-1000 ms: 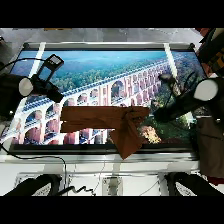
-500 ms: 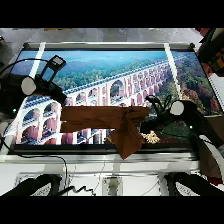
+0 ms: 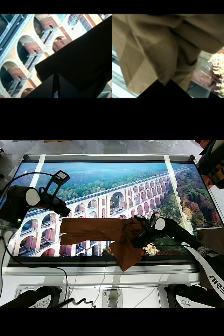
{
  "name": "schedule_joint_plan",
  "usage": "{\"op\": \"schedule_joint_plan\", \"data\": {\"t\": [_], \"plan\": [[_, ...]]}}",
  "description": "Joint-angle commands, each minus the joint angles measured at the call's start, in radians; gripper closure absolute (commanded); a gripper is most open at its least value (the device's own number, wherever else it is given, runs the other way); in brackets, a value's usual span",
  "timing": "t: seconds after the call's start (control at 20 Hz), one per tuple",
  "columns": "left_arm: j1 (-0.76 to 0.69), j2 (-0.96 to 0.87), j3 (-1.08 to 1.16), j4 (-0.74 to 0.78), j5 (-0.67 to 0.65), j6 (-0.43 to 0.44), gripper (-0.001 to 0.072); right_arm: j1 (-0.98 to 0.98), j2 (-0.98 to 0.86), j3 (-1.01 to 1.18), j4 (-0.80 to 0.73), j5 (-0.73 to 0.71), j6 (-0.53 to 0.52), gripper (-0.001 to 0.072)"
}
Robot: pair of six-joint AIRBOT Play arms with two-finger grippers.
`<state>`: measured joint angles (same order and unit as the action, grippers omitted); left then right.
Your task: Fold the clothes and pants, and hang the long-sleeved shirts on hangers.
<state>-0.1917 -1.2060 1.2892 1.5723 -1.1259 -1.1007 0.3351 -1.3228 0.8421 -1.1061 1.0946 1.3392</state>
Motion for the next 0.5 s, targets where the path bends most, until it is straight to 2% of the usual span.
{"op": "schedule_joint_plan", "data": {"t": [0.0,0.15,0.25,0.4,0.45], "plan": [[0.023,-0.002,-0.001,0.097,-0.047,0.0,0.0694,0.02,-0.007,0.034,-0.074,0.022,-0.024,0.0699],[0.157,-0.002,-0.023,0.021,-0.11,0.0,0.0696,0.02,0.058,0.074,-0.133,0.039,-0.024,0.07],[0.299,-0.002,-0.08,-0.152,-0.141,0.003,0.0696,0.02,0.106,0.074,-0.118,0.023,-0.024,0.0699],[0.523,-0.002,-0.25,-0.452,-0.159,0.055,0.0694,0.021,0.121,0.074,-0.044,0.001,-0.024,0.0699],[0.577,-0.002,-0.307,-0.512,-0.159,0.067,0.0654,0.021,0.121,0.074,-0.028,-0.021,-0.024,0.0699]]}}
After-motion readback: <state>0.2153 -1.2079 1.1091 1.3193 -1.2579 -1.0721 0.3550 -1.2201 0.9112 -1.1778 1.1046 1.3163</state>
